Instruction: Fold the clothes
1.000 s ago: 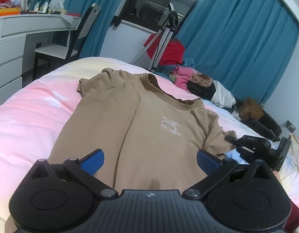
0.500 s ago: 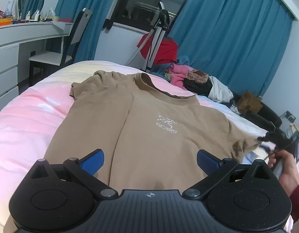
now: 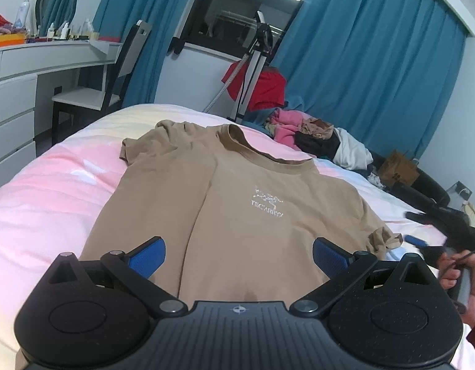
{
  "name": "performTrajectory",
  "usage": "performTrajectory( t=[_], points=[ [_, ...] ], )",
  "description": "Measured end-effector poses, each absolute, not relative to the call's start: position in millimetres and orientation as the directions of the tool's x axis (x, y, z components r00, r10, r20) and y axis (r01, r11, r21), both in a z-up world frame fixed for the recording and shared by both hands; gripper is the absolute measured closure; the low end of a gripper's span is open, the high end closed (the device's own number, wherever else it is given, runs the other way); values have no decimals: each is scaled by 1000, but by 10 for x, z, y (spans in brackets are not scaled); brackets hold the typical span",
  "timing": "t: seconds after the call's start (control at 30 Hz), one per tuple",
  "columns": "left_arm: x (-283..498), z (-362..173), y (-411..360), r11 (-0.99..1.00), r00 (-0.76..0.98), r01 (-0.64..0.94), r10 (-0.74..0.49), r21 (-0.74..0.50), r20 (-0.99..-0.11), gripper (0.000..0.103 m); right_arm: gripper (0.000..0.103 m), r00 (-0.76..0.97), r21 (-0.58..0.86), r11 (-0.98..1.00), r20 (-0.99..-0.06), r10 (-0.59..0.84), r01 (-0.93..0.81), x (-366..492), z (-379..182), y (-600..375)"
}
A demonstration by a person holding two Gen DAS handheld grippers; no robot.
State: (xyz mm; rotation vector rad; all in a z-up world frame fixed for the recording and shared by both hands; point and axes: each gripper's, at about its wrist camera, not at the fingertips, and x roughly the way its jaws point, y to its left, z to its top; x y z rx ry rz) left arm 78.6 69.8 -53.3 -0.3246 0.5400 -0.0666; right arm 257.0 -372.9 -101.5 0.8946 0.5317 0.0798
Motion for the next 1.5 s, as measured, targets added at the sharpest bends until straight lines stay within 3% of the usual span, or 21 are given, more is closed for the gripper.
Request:
performTrajectory(
  t=[0.17, 0.23, 0.27, 0.33, 0.37, 0.57, 0.67, 0.83, 0.97, 1.1, 1.2, 1.37, 1.4, 1.47, 1.5],
  points=[
    [807, -583, 669, 950, 850, -21, -147, -311, -505, 0, 51, 800, 645, 743, -535, 271, 179, 2825, -1239, -3317],
    [830, -620, 660, 955, 850, -16, -142, -295, -506, 0, 56, 770, 593, 783, -583, 259, 185, 2927, -1329, -3152],
    [842, -640, 655, 958, 850, -14, -139, -286, -507, 0, 62, 772, 564, 805, -590, 237, 184, 2936, -1350, -3126],
    [882, -706, 647, 965, 845, -25, -119, -262, -521, 0, 93, 779, 521, 826, -601, 177, 214, 2909, -1319, -3134],
    [905, -736, 648, 965, 839, -34, -113, -259, -532, 1, 96, 793, 529, 818, -588, 160, 227, 2853, -1287, -3191],
    [916, -763, 601, 972, 836, -5, -125, -234, -534, 1, 98, 841, 645, 685, -534, 88, 338, 2576, -1203, -3614],
    [889, -753, 570, 976, 840, 17, -133, -219, -526, 1, 99, 815, 643, 630, -578, 27, 435, 2382, -1284, -3778],
    [856, -755, 570, 978, 839, 30, -137, -206, -527, 1, 101, 788, 710, 489, -611, 70, 507, 2113, -1587, -3960],
    [847, -751, 607, 976, 837, 31, -143, -215, -528, 1, 99, 803, 713, 521, -590, 83, 470, 1938, -1407, -3813],
    [824, -738, 679, 967, 831, 23, -160, -253, -533, 1, 97, 855, 678, 669, -504, 120, 306, 1694, -966, -3387],
    [838, -740, 783, 948, 814, 6, -190, -319, -549, 2, 96, 870, 634, 756, -453, 195, 161, 1532, -732, -2990],
    [1042, -737, 1115, 883, 780, -95, -221, -459, -585, 2, 94, 799, 622, 783, -465, 382, -12, 1442, -702, -2476],
    [1151, -724, 1230, 864, 776, -124, -223, -489, -590, 2, 90, 779, 609, 793, -483, 400, -29, 1455, -719, -2393],
    [1376, -697, 1454, 830, 773, -173, -219, -530, -595, 3, 68, 759, 595, 801, -493, 425, -62, 1520, -755, -2286],
    [1505, -676, 1575, 824, 780, -201, -192, -529, -596, 3, 48, 758, 603, 795, -486, 436, -71, 1555, -781, -2267]
  ],
)
